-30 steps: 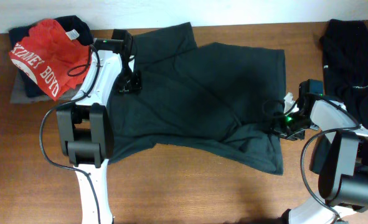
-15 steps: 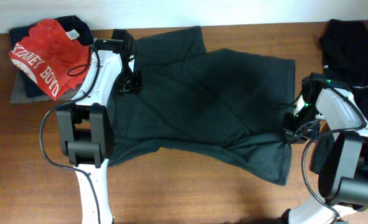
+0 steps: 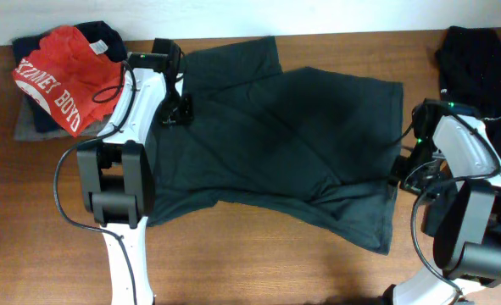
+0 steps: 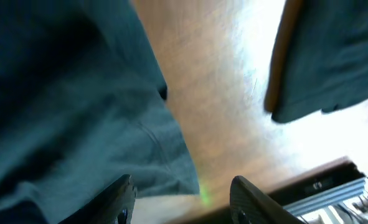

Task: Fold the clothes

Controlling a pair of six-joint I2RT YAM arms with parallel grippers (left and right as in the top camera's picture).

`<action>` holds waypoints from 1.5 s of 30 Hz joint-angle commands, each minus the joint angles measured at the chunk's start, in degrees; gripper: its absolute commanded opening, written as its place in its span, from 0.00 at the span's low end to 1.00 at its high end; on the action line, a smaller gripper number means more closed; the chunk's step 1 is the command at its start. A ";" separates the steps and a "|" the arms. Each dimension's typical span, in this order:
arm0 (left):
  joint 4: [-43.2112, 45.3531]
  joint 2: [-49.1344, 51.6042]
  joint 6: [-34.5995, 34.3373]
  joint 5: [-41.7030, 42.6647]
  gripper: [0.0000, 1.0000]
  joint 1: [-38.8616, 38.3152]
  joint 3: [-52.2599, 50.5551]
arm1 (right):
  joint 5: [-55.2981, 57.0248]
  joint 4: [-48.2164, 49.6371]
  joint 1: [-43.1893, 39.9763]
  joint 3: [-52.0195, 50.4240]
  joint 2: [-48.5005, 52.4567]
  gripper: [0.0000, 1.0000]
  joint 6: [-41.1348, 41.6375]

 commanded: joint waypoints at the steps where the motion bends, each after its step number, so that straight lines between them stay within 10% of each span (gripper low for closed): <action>1: 0.68 0.42 3.08 2.73 0.39 -0.94 5.88 | -2.54 1.79 -0.26 5.42 0.20 0.59 1.22; 7: -2.86 0.44 3.04 3.13 0.40 -2.84 9.01 | -13.77 3.82 -0.11 6.16 0.20 0.60 -6.25; 13: -11.89 0.44 3.48 2.40 0.99 -2.80 8.96 | -13.81 5.51 -0.11 4.83 0.20 0.93 -6.23; 31: -28.15 -10.62 -5.18 -7.15 0.99 -2.62 8.90 | -13.99 10.36 1.36 4.72 0.24 0.99 -5.62; 36: -15.85 -10.60 -3.54 -7.93 0.98 -1.73 8.90 | -14.03 11.63 3.56 4.72 0.24 0.99 -5.60; 45: 13.38 -3.89 6.93 -2.29 0.04 5.66 8.90 | -14.03 12.68 8.07 4.72 0.24 0.99 -5.60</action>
